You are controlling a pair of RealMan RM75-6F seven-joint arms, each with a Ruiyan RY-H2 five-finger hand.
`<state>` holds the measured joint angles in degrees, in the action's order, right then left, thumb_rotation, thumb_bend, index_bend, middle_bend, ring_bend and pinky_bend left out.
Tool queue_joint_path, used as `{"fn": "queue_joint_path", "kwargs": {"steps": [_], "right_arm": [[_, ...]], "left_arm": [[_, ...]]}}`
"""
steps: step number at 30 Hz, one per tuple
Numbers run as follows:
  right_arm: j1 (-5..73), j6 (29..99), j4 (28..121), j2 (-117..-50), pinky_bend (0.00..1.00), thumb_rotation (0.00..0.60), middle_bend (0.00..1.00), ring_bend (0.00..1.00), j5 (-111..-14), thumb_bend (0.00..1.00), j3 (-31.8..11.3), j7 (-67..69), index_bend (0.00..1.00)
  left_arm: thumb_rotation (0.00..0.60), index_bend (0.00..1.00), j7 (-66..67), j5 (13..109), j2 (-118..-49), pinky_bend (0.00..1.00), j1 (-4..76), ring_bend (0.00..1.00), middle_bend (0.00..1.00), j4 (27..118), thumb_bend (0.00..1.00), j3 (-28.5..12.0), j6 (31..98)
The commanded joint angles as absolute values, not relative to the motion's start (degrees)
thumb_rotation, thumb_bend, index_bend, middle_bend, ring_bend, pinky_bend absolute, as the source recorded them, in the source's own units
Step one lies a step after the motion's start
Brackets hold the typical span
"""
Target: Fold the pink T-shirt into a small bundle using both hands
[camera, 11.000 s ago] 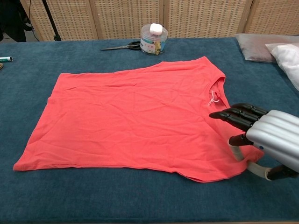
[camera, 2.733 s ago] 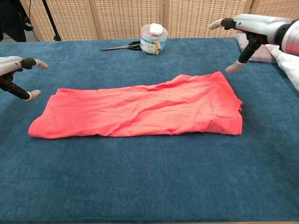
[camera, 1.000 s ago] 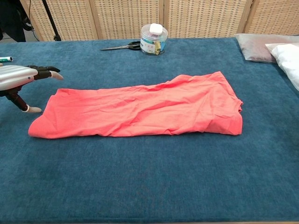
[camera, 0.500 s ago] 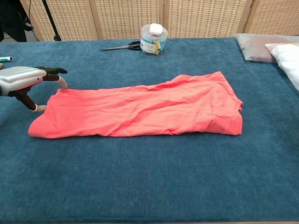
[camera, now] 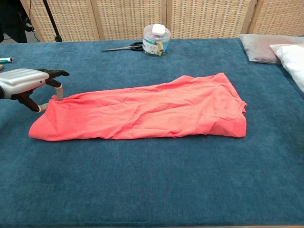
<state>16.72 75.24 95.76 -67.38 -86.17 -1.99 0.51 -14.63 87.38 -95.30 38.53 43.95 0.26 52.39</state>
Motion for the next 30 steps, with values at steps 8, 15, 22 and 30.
{"fn": "queue_joint_path", "kwargs": {"steps": [8, 15, 22, 30], "right_arm": [[16.6, 75.0, 95.9, -67.2, 0.0, 0.6, 0.0, 0.0, -86.5, 0.0, -2.1, 1.1, 0.0], [16.5, 74.8, 95.8, -67.2, 0.0, 0.6, 0.0, 0.0, -86.5, 0.0, -2.3, 1.3, 0.0], [16.5, 74.5, 95.9, -67.2, 0.0, 0.6, 0.0, 0.0, -86.7, 0.0, -2.3, 1.3, 0.0], [16.4, 74.5, 96.2, -67.2, 0.0, 0.6, 0.0, 0.0, -86.9, 0.0, -2.3, 1.1, 0.0]], "left_arm": [[0.6, 0.69, -12.3, 86.5, -97.0, 0.0, 37.8, 0.0, 0.0, 42.3, 0.53, -0.4, 53.9], [0.6, 0.74, -12.5, 86.5, -96.2, 0.0, 37.2, 0.0, 0.0, 41.4, 0.56, -0.2, 54.8], [0.6, 0.74, -14.4, 87.2, -92.7, 0.0, 34.9, 0.0, 0.0, 39.3, 0.56, 1.2, 56.8], [0.6, 0.74, -19.5, 86.8, -89.3, 0.0, 31.8, 0.0, 0.0, 33.0, 0.56, 2.5, 56.5]]}}
